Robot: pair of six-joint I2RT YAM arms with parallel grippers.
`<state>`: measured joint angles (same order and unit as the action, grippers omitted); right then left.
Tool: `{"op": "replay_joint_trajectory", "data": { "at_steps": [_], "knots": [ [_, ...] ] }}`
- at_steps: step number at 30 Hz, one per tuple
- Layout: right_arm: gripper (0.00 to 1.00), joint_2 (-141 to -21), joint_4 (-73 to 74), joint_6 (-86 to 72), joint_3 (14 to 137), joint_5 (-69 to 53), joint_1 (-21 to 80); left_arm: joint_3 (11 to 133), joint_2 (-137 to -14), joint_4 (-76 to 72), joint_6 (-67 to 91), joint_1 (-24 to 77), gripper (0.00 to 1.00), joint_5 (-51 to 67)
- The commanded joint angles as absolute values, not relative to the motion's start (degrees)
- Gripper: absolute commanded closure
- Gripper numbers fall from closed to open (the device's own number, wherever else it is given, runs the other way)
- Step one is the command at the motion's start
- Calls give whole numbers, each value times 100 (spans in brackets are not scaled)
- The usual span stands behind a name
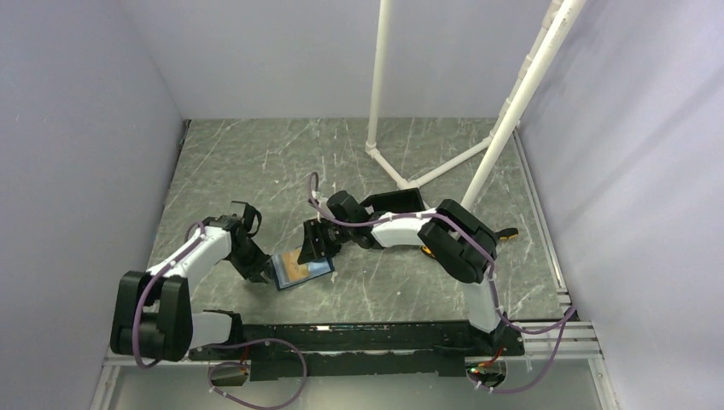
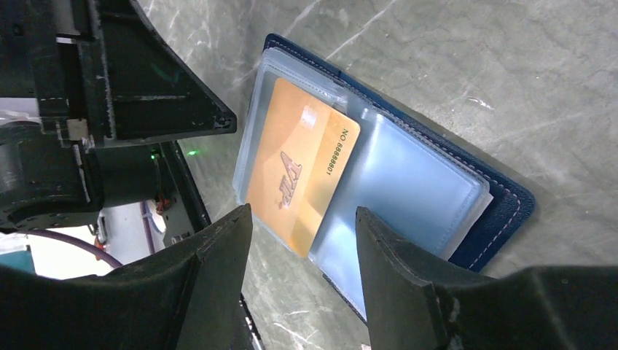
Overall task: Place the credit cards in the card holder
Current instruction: Insert the credit card into the card holder.
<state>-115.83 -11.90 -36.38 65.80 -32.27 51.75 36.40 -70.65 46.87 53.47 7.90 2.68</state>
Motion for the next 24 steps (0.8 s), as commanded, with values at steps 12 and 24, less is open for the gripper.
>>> {"op": "replay_joint_trajectory", "data": {
  "at_steps": [12,24],
  "knots": [
    [42,-11675,-1350,-3756,7283,-3264,5693,3499,-7337,4188,5318,809,85,657],
    [39,-10576,536,-2434,7155,-2184,5439,4192,-6939,5098,5198,809,66,12]
  ]
}}
